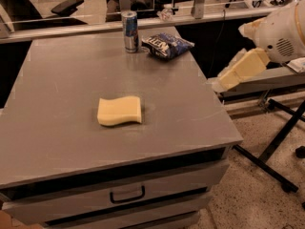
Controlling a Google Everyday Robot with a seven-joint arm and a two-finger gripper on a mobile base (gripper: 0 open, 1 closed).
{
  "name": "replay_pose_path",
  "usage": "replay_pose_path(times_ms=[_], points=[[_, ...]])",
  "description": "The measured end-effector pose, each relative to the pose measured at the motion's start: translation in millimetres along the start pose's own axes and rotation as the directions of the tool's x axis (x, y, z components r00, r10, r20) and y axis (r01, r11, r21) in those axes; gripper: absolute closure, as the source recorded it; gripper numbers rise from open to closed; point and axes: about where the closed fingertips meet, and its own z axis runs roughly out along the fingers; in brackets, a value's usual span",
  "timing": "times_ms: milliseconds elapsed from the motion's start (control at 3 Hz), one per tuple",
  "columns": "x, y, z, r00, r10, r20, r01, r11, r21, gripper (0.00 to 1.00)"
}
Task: Move redbull can near sponge
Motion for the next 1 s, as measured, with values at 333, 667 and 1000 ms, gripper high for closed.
replay_pose_path(times_ms=[333, 667, 1000], points=[[-31, -27, 29, 0.990, 0.030, 0.136, -0.034, 0.9990, 0.028, 0.00], [-36, -32, 33, 0.987, 0.033, 0.157, -0.040, 0.9984, 0.041, 0.00], [-39, -26, 42, 0.988, 0.040, 0.148, -0.048, 0.9977, 0.048, 0.00]])
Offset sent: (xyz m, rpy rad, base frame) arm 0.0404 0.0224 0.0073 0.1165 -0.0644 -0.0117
